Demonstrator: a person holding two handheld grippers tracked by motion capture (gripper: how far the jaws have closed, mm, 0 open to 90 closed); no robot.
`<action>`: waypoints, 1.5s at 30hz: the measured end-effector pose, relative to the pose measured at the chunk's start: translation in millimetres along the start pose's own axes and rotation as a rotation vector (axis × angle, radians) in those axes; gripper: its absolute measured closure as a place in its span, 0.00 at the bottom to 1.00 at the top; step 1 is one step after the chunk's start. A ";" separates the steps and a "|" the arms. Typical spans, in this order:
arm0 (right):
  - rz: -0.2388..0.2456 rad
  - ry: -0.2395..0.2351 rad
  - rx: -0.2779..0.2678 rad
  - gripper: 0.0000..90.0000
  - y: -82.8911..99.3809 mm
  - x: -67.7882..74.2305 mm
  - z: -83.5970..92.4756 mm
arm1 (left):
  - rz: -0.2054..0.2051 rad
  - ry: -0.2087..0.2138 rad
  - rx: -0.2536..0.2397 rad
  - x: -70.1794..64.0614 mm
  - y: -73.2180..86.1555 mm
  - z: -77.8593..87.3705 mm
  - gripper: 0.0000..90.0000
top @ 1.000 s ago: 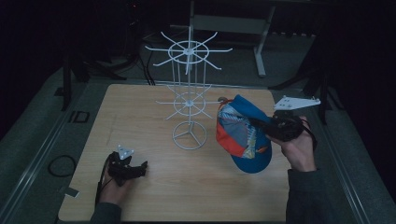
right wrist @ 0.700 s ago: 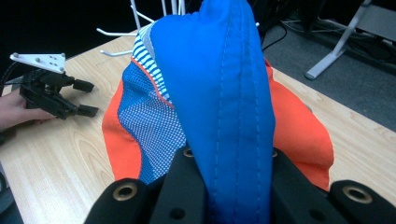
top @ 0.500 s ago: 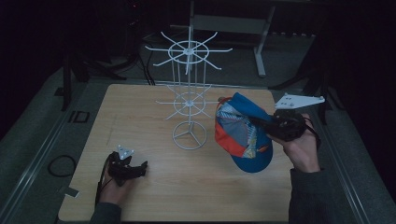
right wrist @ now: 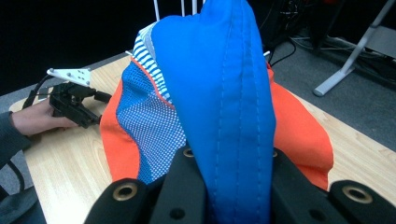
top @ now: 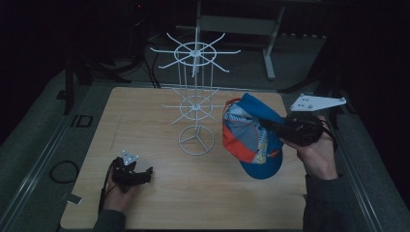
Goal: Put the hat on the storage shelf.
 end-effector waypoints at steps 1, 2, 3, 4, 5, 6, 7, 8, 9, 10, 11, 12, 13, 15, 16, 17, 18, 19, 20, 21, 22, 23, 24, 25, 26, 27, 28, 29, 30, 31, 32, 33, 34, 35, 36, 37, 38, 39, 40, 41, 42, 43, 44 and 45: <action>0.002 0.001 -0.003 0.98 -0.8 0.3 0.7 | 0.000 0.000 0.000 0.0 0.0 0.0 0.15; 0.001 0.001 -0.006 0.98 -1.6 0.9 1.3 | 0.000 0.000 0.000 0.0 0.0 0.0 0.15; 0.004 0.002 -0.007 0.98 -2.4 1.1 1.9 | 0.000 0.000 0.000 0.0 0.0 0.0 0.15; 0.007 0.001 -0.011 0.98 -3.4 1.3 2.2 | 0.000 0.000 0.000 0.0 0.0 0.0 0.15; 0.006 0.002 -0.013 0.98 -4.2 1.8 2.6 | 0.000 0.000 0.000 0.0 0.0 0.0 0.15; 0.011 0.002 -0.015 0.98 -5.1 2.0 2.8 | 0.000 0.000 0.000 0.0 0.0 0.0 0.15; 0.012 0.002 -0.015 0.98 -6.0 2.6 3.0 | 0.000 0.000 0.000 0.0 0.0 0.0 0.15; 0.014 0.003 -0.016 0.98 -6.9 3.0 3.3 | 0.001 0.000 -0.001 -0.1 -0.1 -0.1 0.15; 0.015 0.003 -0.018 0.98 -7.9 3.5 3.7 | 0.000 0.000 0.000 0.0 0.0 0.0 0.15; 0.018 0.002 -0.020 0.98 -8.8 3.8 4.0 | 0.000 0.000 0.000 0.0 0.0 0.0 0.15; 0.018 0.002 -0.020 0.98 -9.6 4.2 4.5 | 0.000 0.000 0.000 0.0 0.0 0.0 0.15; 0.019 0.001 -0.025 0.98 -10.6 4.7 4.9 | 0.001 0.000 -0.001 -0.1 -0.1 -0.1 0.15; 0.019 0.000 -0.025 0.98 -11.4 5.2 5.6 | 0.000 0.000 0.000 0.0 0.0 0.0 0.15; 0.024 0.001 -0.030 0.98 -13.0 6.0 7.5 | 0.000 0.000 0.000 0.0 0.0 0.0 0.15; 0.024 0.002 -0.032 0.98 -13.7 6.2 8.2 | 0.000 0.000 0.000 0.0 0.0 0.0 0.15; 0.024 0.003 -0.035 0.98 -14.4 6.4 9.0 | 0.000 0.000 0.000 0.0 0.0 0.0 0.15; 0.026 0.001 -0.038 0.98 -15.1 6.4 9.9 | 0.000 0.000 0.000 0.0 0.0 0.0 0.15; 0.026 0.001 -0.038 0.98 -15.1 6.4 9.9 | 0.000 0.000 0.000 0.0 0.0 0.0 0.15; 0.022 -0.007 -0.040 0.98 -15.6 6.7 10.4 | 0.000 0.000 0.000 0.0 0.0 0.0 0.15; 0.016 -0.023 -0.041 0.98 -16.3 7.0 11.1 | 0.000 0.000 0.000 0.0 0.0 0.0 0.15; 0.013 -0.029 -0.041 0.98 -16.6 7.1 11.6 | 0.000 0.000 0.000 0.0 0.0 0.0 0.15; 0.012 -0.033 -0.043 0.98 -17.0 6.9 12.1 | 0.001 0.000 0.000 0.0 0.0 0.0 0.15; 0.011 -0.035 -0.045 0.98 -17.4 6.6 12.8 | 0.000 0.000 0.000 0.0 0.0 0.0 0.15; 0.009 -0.038 -0.048 0.98 -17.9 6.2 13.5 | 0.000 0.000 0.000 0.0 0.0 0.0 0.15; 0.006 -0.041 -0.051 0.98 -18.4 6.0 14.3 | 0.000 0.000 0.000 0.0 0.0 0.0 0.15; 0.005 -0.042 -0.053 0.98 -18.9 5.6 15.1 | 0.000 0.000 0.000 0.0 0.0 0.0 0.15; 0.004 -0.045 -0.055 0.98 -19.5 5.5 15.8 | 0.000 0.000 0.000 0.0 0.0 0.0 0.15; 0.004 -0.047 -0.055 0.98 -19.9 5.4 16.5 | 0.000 0.000 0.000 0.0 0.0 0.0 0.15; 0.005 -0.046 -0.052 0.98 -20.2 5.5 17.3 | 0.000 0.000 0.000 0.0 0.0 0.0 0.15; 0.005 -0.046 -0.052 0.98 -20.2 5.5 17.3 | 0.000 0.000 0.000 0.0 0.0 0.0 0.15; 0.006 -0.048 -0.054 0.98 -21.0 5.7 18.0 | 0.000 0.000 0.000 0.0 0.0 0.0 0.15; 0.008 -0.055 -0.057 0.98 -22.6 6.1 20.2 | 0.000 0.000 0.000 0.0 0.0 0.0 0.15; 0.007 -0.058 -0.058 0.98 -23.1 6.1 21.0 | 0.000 0.000 0.000 0.0 0.0 0.0 0.15; 0.007 -0.063 -0.061 0.98 -23.8 5.9 22.0 | 0.000 0.000 0.000 0.0 0.0 0.0 0.15; 0.007 -0.062 -0.061 0.98 -24.2 5.6 22.8 | 0.000 0.000 0.000 0.0 0.0 0.0 0.15; 0.005 -0.062 -0.062 0.98 -24.7 5.4 23.6 | 0.000 0.000 0.000 0.0 0.0 0.0 0.15; 0.005 -0.065 -0.063 0.98 -25.0 5.2 24.4 | 0.000 0.000 0.000 0.0 0.0 0.0 0.15; 0.007 -0.063 -0.064 0.98 -25.4 5.0 25.1 | 0.001 0.000 -0.001 -0.1 -0.1 0.0 0.15; 0.006 -0.063 -0.064 0.98 -25.7 5.1 26.0 | 0.000 0.000 0.000 0.0 0.0 0.0 0.15; 0.009 -0.064 -0.066 0.98 -26.1 5.1 26.7 | 0.000 0.000 0.000 0.0 0.0 0.0 0.15; 0.009 -0.064 -0.067 0.98 -26.6 5.2 27.5 | 0.000 0.000 0.000 0.0 0.0 0.0 0.15; 0.010 -0.064 -0.069 0.98 -27.2 5.1 28.3 | 0.000 0.000 0.000 0.0 0.0 0.0 0.15; 0.008 -0.065 -0.073 0.98 -27.9 5.1 29.3 | 0.000 0.000 0.000 0.0 0.0 0.0 0.15; 0.010 -0.065 -0.077 0.98 -28.8 4.7 30.1 | 0.002 0.000 -0.001 -0.1 -0.1 -0.1 0.15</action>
Point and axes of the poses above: each handheld gripper's, and its own axes: z roughly backward along the jaws, y roughly out of its underside, x roughly to its left, the point moved 6 cm from there along -z, roughly forward along the jaws, and after that the axes turned 6 degrees about -z, right-handed, at the moved point
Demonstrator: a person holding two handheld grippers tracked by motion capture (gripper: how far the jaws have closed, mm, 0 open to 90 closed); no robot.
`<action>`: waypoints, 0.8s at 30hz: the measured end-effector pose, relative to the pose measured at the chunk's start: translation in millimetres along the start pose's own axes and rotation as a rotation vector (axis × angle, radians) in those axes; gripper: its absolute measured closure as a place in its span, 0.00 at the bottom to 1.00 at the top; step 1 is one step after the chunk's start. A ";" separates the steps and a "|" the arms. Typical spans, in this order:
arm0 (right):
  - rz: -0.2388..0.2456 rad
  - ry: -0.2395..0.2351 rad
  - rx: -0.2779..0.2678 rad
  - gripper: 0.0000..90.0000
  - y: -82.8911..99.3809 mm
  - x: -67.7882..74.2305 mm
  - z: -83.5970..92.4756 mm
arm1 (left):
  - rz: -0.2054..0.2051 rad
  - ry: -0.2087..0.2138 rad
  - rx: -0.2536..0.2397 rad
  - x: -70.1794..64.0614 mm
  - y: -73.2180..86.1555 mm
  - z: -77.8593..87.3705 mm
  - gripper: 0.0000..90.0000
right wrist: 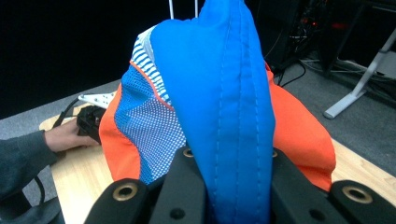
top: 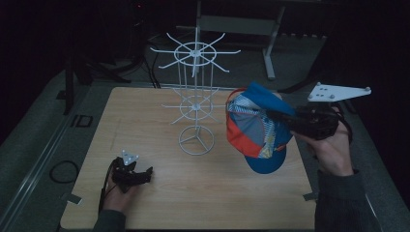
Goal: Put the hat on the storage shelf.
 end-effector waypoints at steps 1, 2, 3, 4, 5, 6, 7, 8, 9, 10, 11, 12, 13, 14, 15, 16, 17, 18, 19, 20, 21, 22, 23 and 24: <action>-0.002 0.001 -0.002 0.98 -0.8 0.2 0.6 | -0.001 0.000 0.001 0.1 0.1 0.1 0.15; -0.002 0.002 -0.004 0.98 -1.7 0.1 1.2 | -0.001 0.000 0.001 0.1 0.1 0.1 0.15; -0.002 0.001 -0.007 0.98 -2.5 0.1 1.6 | -0.001 0.000 0.001 0.1 0.1 0.1 0.15; 0.000 0.001 -0.009 0.98 -3.2 0.0 1.8 | -0.001 0.000 0.001 0.1 0.1 0.0 0.15; -0.002 0.002 -0.010 0.98 -3.9 0.0 1.9 | -0.001 0.000 0.001 0.1 0.1 0.1 0.15; -0.001 0.002 -0.013 0.98 -4.6 -0.1 2.1 | -0.001 0.000 0.001 0.1 0.1 0.0 0.15; -0.001 0.001 -0.015 0.98 -5.3 0.0 2.3 | -0.001 0.000 0.001 0.1 0.1 0.1 0.15; 0.000 0.001 -0.016 0.98 -6.1 -0.1 2.5 | -0.001 0.000 0.001 0.1 0.1 0.1 0.15; 0.001 0.002 -0.018 0.98 -7.1 -0.1 2.8 | -0.001 0.000 0.001 0.1 0.1 0.0 0.15; 0.001 0.001 -0.019 0.98 -8.2 -0.1 3.4 | -0.001 0.000 0.001 0.1 0.1 0.1 0.15; 0.001 0.001 -0.023 0.98 -9.4 0.0 4.0 | -0.001 0.000 0.001 0.1 0.1 0.1 0.15; 0.002 0.001 -0.026 0.98 -10.6 0.0 4.6 | -0.001 0.000 0.001 0.1 0.1 0.1 0.15; 0.004 0.000 -0.029 0.98 -12.7 0.2 5.2 | -0.001 0.000 0.001 0.1 0.1 0.1 0.15; 0.004 0.000 -0.029 0.98 -12.7 0.2 5.2 | -0.001 0.000 0.001 0.1 0.1 0.1 0.15; 0.004 0.000 -0.029 0.98 -13.6 0.3 5.3 | -0.001 0.000 0.001 0.1 0.1 0.1 0.15; 0.005 0.000 -0.028 0.98 -14.5 0.2 5.3 | -0.001 0.000 0.001 0.1 0.1 0.1 0.15; 0.006 0.001 -0.028 0.98 -16.0 -0.1 5.3 | -0.001 0.000 0.001 0.1 0.1 0.1 0.15; 0.006 0.001 -0.028 0.98 -16.0 -0.1 5.3 | -0.001 0.000 0.001 0.1 0.1 0.0 0.15; 0.005 0.000 -0.029 0.98 -16.7 -0.2 5.2 | 0.000 0.000 0.000 0.0 0.0 0.0 0.15; 0.004 -0.001 -0.029 0.98 -17.3 -0.3 5.3 | -0.001 0.000 0.001 0.1 0.1 0.1 0.15; 0.005 -0.001 -0.030 0.98 -18.0 -0.3 5.1 | -0.001 0.000 0.001 0.1 0.1 0.1 0.15; 0.007 -0.001 -0.030 0.98 -18.7 -0.5 5.0 | -0.001 0.000 0.001 0.1 0.1 0.1 0.15; 0.008 0.000 -0.029 0.98 -19.1 -0.7 5.1 | -0.001 0.000 0.001 0.1 0.1 0.0 0.15; 0.006 0.001 -0.032 0.98 -19.9 -1.0 5.1 | -0.001 0.000 0.001 0.1 0.1 0.1 0.15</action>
Point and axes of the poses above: each handheld gripper's, and its own axes: z roughly backward along the jaws, y roughly out of its underside, x roughly to its left, the point moved 6 cm from there along -z, roughly forward along the jaws, and after that the axes turned 6 degrees about -z, right-handed, at the moved point
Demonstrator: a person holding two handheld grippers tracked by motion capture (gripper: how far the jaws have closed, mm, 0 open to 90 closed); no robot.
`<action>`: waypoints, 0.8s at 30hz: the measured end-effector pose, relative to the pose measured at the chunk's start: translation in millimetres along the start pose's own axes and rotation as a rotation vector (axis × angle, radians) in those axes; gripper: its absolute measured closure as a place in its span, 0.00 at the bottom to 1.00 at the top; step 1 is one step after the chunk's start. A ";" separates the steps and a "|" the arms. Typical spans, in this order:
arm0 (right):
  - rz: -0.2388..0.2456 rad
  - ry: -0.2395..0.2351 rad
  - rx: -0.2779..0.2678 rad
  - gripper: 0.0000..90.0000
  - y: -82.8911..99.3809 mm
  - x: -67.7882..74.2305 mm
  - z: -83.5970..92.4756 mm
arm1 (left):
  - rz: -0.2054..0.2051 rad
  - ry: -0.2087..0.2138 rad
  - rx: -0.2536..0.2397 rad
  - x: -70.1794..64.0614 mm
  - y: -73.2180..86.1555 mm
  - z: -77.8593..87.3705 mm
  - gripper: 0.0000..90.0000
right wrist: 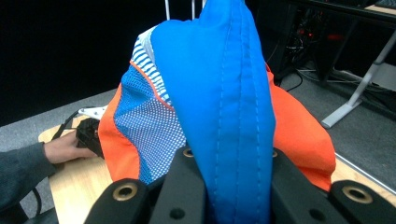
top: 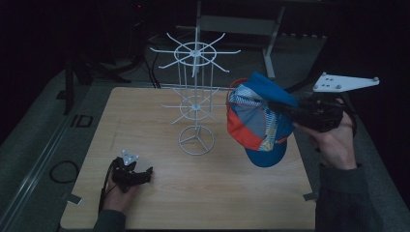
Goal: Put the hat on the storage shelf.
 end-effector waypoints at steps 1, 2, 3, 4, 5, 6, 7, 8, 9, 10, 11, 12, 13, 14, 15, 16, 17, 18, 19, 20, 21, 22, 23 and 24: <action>0.000 -0.001 -0.002 0.98 -0.6 -0.4 0.0 | 0.000 0.000 0.000 0.0 0.0 0.0 0.15; -0.001 -0.001 -0.004 0.98 -1.2 -0.8 0.0 | 0.000 0.000 0.000 0.0 0.0 0.0 0.15; -0.001 -0.002 -0.007 0.98 -1.8 -1.3 0.0 | 0.000 0.000 0.000 0.0 0.0 0.0 0.15; -0.002 -0.006 -0.011 0.98 -2.3 -1.6 0.0 | 0.000 0.000 0.000 0.0 0.0 0.0 0.15; -0.003 -0.010 -0.015 0.98 -2.9 -1.6 0.0 | 0.000 0.000 0.000 0.0 0.0 0.0 0.15; -0.001 -0.013 -0.017 0.98 -3.5 -1.8 0.1 | 0.000 0.000 0.000 0.0 0.0 0.0 0.15; 0.000 -0.013 -0.019 0.98 -4.2 -2.1 0.2 | 0.000 0.000 0.000 0.0 0.0 0.0 0.15; 0.001 -0.012 -0.022 0.98 -5.2 -2.4 0.5 | 0.000 0.000 0.000 0.0 0.0 0.0 0.15; 0.000 -0.011 -0.023 0.98 -6.1 -2.3 1.0 | 0.000 0.000 0.000 0.0 0.0 0.0 0.15; 0.001 -0.012 -0.024 0.98 -7.1 -2.3 1.5 | 0.000 0.000 0.000 0.0 0.0 0.0 0.15; 0.003 -0.013 -0.028 0.98 -8.3 -2.4 1.9 | 0.000 0.000 0.000 0.0 0.0 0.0 0.15; 0.004 -0.012 -0.029 0.98 -9.3 -2.3 2.4 | 0.000 0.000 0.000 0.0 0.0 0.0 0.15; 0.005 -0.011 -0.031 0.98 -10.2 -2.3 2.7 | 0.000 0.000 0.000 0.0 0.0 0.0 0.15; 0.007 -0.012 -0.035 0.98 -11.1 -2.4 2.9 | 0.000 0.000 0.000 0.0 0.0 0.0 0.15; 0.007 -0.012 -0.037 0.98 -11.7 -2.5 3.2 | 0.000 0.000 0.000 0.0 0.0 0.0 0.15; 0.007 -0.014 -0.040 0.98 -12.4 -2.7 3.4 | 0.000 0.000 0.000 0.0 0.0 0.0 0.15; 0.004 -0.014 -0.042 0.98 -13.1 -2.8 3.5 | 0.000 0.000 0.000 0.0 0.0 0.0 0.15; 0.003 -0.014 -0.044 0.98 -13.8 -2.9 3.4 | 0.000 0.000 0.000 0.0 0.0 0.0 0.15; 0.005 -0.013 -0.046 0.98 -14.5 -3.1 3.3 | 0.000 0.000 0.000 0.0 0.0 0.0 0.15; 0.004 -0.013 -0.048 0.98 -15.2 -3.3 3.4 | 0.000 0.000 0.000 0.0 0.0 0.0 0.15; 0.003 -0.013 -0.050 0.98 -16.1 -3.4 3.7 | 0.000 0.000 0.000 0.0 0.0 0.0 0.15; 0.002 -0.012 -0.053 0.98 -17.0 -3.6 3.9 | 0.000 0.000 0.000 0.0 0.0 0.0 0.15; 0.001 -0.012 -0.056 0.98 -18.0 -3.7 4.3 | 0.000 0.000 0.000 0.0 0.0 0.0 0.15; 0.001 -0.011 -0.060 0.98 -18.9 -4.0 4.7 | 0.000 0.000 0.000 0.0 0.0 0.0 0.15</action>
Point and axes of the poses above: each handheld gripper's, and its own axes: z roughly backward along the jaws, y roughly out of its underside, x roughly to its left, the point moved 6 cm from there along -z, roughly forward along the jaws, and after that the axes turned 6 degrees about -z, right-handed, at the moved point
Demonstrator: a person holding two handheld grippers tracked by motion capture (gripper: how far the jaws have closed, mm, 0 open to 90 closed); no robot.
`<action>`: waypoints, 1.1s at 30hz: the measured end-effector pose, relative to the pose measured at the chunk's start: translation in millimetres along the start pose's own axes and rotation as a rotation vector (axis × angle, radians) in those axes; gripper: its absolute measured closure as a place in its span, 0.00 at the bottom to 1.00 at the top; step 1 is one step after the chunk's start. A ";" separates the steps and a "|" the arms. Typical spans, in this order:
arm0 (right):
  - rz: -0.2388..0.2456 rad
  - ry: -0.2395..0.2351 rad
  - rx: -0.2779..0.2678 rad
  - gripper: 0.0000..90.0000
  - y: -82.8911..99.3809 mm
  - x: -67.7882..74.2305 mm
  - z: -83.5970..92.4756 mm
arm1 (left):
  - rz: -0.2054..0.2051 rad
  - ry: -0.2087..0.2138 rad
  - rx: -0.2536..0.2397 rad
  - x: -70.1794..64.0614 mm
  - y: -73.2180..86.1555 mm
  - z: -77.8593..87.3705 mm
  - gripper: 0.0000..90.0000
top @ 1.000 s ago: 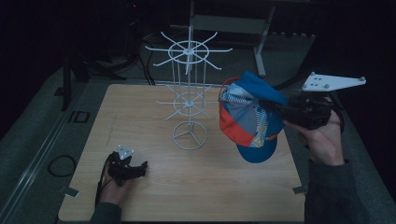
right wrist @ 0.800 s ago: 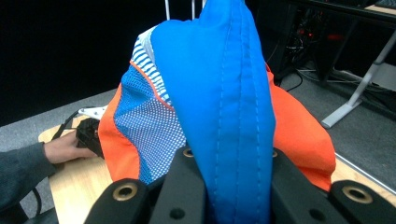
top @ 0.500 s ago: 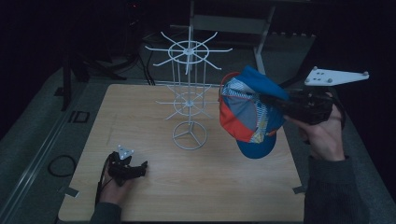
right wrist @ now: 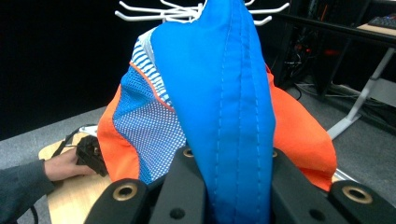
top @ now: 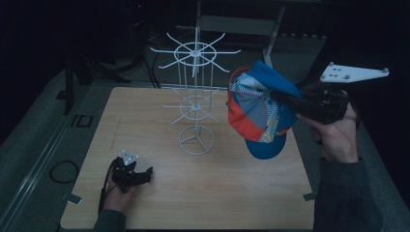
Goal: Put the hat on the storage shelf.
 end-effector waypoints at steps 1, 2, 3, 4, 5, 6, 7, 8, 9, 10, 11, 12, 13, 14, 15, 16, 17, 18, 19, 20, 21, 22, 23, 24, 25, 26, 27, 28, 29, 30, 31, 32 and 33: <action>-0.002 0.001 -0.003 0.98 -0.9 0.0 0.2 | 0.000 0.000 0.000 0.0 0.0 0.0 0.15; -0.002 0.000 -0.005 0.98 -1.5 -0.2 0.4 | 0.000 0.000 0.000 0.0 0.0 0.0 0.15; -0.001 0.001 -0.009 0.98 -2.4 -0.5 0.6 | 0.000 0.000 0.000 0.0 0.0 0.0 0.15; -0.003 0.001 -0.012 0.98 -2.8 -0.6 0.6 | 0.000 0.000 0.000 0.0 0.0 0.0 0.15; -0.005 0.002 -0.015 0.98 -3.5 -0.7 0.6 | 0.000 0.000 0.000 0.0 0.0 0.0 0.15; -0.007 0.001 -0.018 0.98 -4.1 -0.6 0.7 | 0.000 0.000 0.000 0.0 0.0 0.0 0.15; -0.006 0.001 -0.020 0.98 -4.6 -0.7 0.8 | 0.000 0.000 0.000 0.0 0.0 0.0 0.15; -0.006 0.000 -0.022 0.98 -5.3 -0.4 1.0 | 0.000 0.000 0.000 0.0 0.0 0.0 0.15; -0.008 -0.004 -0.028 0.98 -6.6 -0.1 1.1 | 0.000 0.000 0.000 0.0 0.0 0.0 0.15; -0.009 -0.006 -0.031 0.98 -7.7 0.3 1.4 | 0.000 0.000 0.000 0.0 0.0 0.0 0.15; -0.009 -0.008 -0.034 0.98 -8.5 0.7 1.7 | 0.000 0.000 0.000 0.0 0.0 0.0 0.15; -0.010 -0.011 -0.039 0.98 -9.7 1.2 1.9 | 0.000 0.000 0.000 0.0 0.0 0.0 0.15; -0.008 -0.012 -0.043 0.98 -11.1 1.6 2.3 | 0.000 0.000 0.000 0.0 0.0 0.0 0.15; -0.008 -0.013 -0.048 0.98 -12.2 1.9 2.4 | 0.001 0.000 -0.001 0.0 0.0 0.0 0.15; -0.010 -0.016 -0.053 0.98 -13.0 2.1 2.6 | 0.001 0.000 -0.001 0.0 0.0 0.0 0.15; -0.012 -0.020 -0.059 0.98 -13.7 2.4 2.6 | 0.000 0.000 0.000 0.0 0.0 0.0 0.15; -0.015 -0.023 -0.064 0.98 -14.3 2.6 2.6 | 0.000 0.000 0.000 0.0 0.0 0.0 0.15; -0.016 -0.026 -0.066 0.98 -14.7 2.7 2.4 | 0.001 0.000 0.000 0.0 0.0 0.0 0.15; -0.017 -0.029 -0.069 0.98 -15.2 2.9 2.1 | 0.001 0.000 0.000 0.0 0.0 0.0 0.15; -0.019 -0.032 -0.074 0.98 -15.8 3.2 1.7 | 0.001 0.000 -0.001 0.0 0.0 0.0 0.15; -0.019 -0.033 -0.077 0.98 -16.5 3.5 1.4 | 0.001 0.000 -0.001 0.0 0.0 0.0 0.15; -0.019 -0.032 -0.079 0.98 -17.0 3.7 1.3 | 0.001 0.000 0.000 0.0 0.0 0.0 0.15; -0.018 -0.035 -0.083 0.98 -18.3 3.9 1.0 | 0.001 0.000 0.000 -0.1 0.0 0.0 0.15; -0.019 -0.034 -0.084 0.98 -19.0 4.0 0.9 | 0.001 0.000 0.000 -0.1 0.0 0.0 0.15; -0.019 -0.034 -0.088 0.98 -20.2 3.8 0.9 | 0.001 0.000 0.000 -0.1 0.0 0.0 0.15; -0.021 -0.038 -0.094 0.98 -21.7 3.8 1.1 | 0.003 0.000 -0.002 -0.2 -0.1 -0.1 0.15; -0.021 -0.039 -0.096 0.98 -22.8 3.6 1.5 | 0.001 0.000 -0.001 -0.1 0.0 0.0 0.15; -0.022 -0.040 -0.101 0.98 -24.0 3.7 1.8 | 0.001 0.000 -0.001 -0.1 0.0 0.0 0.15; -0.021 -0.041 -0.105 0.98 -25.0 3.8 2.2 | 0.001 0.000 -0.001 -0.1 0.0 0.0 0.15; -0.025 -0.043 -0.108 0.98 -26.0 4.2 2.3 | 0.001 0.000 -0.001 0.0 0.0 0.0 0.15; -0.025 -0.046 -0.109 0.98 -26.6 4.5 2.3 | 0.000 -0.001 0.000 0.0 0.0 0.0 0.15; -0.026 -0.049 -0.112 0.98 -27.7 5.3 1.8 | 0.002 -0.001 0.000 -0.1 0.0 0.0 0.15; -0.024 -0.050 -0.113 0.98 -28.3 6.0 1.2 | 0.002 0.000 0.000 -0.2 0.0 0.0 0.15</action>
Point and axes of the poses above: each handheld gripper's, and its own axes: z roughly backward along the jaws, y roughly out of its underside, x roughly to its left, the point moved 6 cm from there along -z, roughly forward along the jaws, and after that the axes turned 6 degrees about -z, right-handed, at the moved point
